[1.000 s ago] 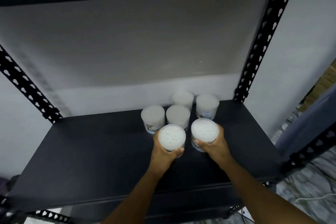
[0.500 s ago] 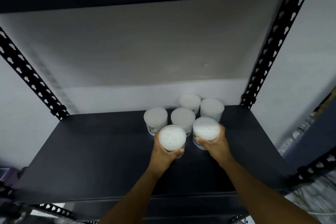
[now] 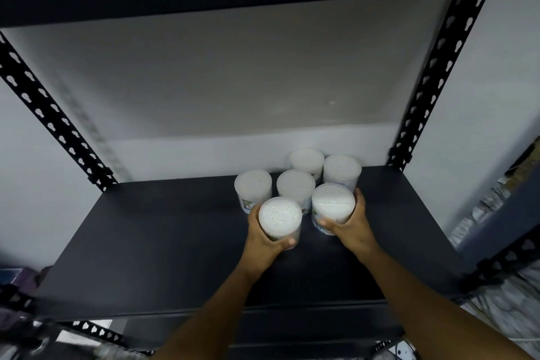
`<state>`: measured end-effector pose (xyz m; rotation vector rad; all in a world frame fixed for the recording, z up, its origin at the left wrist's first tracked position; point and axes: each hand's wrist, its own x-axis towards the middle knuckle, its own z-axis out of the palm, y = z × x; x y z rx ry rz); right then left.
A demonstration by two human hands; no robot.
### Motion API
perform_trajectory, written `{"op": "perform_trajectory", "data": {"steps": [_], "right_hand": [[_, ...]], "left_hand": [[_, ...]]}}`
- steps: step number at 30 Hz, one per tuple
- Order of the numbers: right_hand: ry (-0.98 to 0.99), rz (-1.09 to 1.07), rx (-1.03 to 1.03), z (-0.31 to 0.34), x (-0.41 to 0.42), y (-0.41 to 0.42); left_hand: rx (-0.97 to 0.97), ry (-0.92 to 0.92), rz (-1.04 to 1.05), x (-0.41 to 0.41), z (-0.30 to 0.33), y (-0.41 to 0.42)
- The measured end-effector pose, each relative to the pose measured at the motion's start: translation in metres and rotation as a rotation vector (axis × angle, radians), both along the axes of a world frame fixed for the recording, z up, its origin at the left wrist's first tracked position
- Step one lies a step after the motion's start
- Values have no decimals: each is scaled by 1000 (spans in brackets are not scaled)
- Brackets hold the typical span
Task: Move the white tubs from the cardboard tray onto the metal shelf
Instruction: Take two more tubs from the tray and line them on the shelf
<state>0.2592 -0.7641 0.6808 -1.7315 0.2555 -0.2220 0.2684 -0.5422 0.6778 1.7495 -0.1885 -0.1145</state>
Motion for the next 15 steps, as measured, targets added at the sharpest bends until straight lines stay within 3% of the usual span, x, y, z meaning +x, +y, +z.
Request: {"op": "perform_trajectory", "data": {"steps": [3, 7, 11, 15], "right_hand": [[24, -17, -105, 3, -9, 1], [55, -46, -392, -4, -29, 5], [150, -64, -751, -5, -51, 14], [164, -42, -919, 0, -73, 25]], "left_hand": [[30, -49, -8, -8, -1, 5], [171, -129, 22, -21, -9, 10], [499, -230, 79, -35, -11, 14], [774, -288, 61, -53, -5, 20]]}}
